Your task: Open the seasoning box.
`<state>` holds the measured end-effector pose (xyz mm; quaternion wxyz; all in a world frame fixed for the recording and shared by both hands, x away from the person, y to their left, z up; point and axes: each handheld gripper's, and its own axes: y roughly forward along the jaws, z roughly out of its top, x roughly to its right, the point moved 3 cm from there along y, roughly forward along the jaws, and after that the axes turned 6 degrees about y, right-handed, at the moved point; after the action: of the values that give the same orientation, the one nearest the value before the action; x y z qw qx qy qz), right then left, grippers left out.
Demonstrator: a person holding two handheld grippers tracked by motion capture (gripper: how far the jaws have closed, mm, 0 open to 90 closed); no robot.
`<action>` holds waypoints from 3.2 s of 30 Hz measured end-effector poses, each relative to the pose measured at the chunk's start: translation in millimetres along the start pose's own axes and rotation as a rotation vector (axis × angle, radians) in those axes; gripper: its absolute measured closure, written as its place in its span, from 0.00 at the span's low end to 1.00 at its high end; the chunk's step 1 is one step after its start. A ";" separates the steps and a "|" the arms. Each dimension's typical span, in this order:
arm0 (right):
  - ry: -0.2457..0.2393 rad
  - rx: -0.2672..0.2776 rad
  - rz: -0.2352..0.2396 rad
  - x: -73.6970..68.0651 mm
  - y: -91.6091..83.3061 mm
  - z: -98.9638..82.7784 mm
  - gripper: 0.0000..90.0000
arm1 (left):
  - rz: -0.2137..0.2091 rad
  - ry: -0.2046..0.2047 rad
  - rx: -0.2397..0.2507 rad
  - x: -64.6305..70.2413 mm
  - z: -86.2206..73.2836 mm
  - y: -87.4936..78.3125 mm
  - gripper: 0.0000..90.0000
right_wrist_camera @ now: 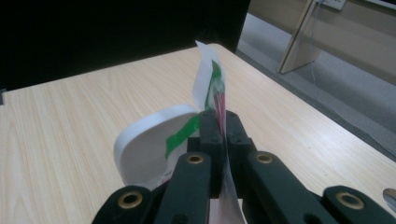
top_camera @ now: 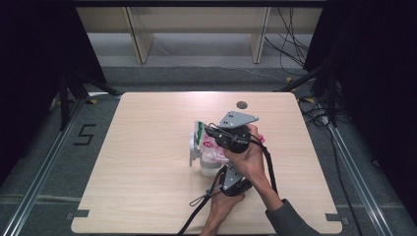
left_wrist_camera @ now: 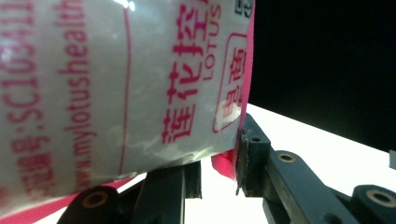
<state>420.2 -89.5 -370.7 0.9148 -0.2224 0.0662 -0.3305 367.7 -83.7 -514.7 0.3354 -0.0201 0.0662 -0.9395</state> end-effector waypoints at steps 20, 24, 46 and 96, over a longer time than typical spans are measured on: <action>0.027 -0.001 0.014 -1.9 -1.7 0.8 1.00 | 0.001 0.005 0.002 -0.8 1.9 -1.5 0.82; 0.007 0.004 0.007 -2.7 -1.8 1.8 1.00 | -0.003 -0.005 0.008 0.0 1.7 -0.9 0.82; 0.001 0.002 0.014 -1.4 -1.9 1.7 1.00 | 0.005 0.004 -0.005 -0.9 0.9 -1.6 0.82; 0.011 0.002 0.014 -4.7 -0.2 5.5 1.00 | -0.010 -0.001 0.018 -0.2 5.1 -1.6 0.82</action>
<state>417.9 -84.6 -365.8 0.9170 -0.2192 0.0724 -0.3254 367.3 -82.9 -509.4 0.3309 -0.0178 0.0577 -0.9417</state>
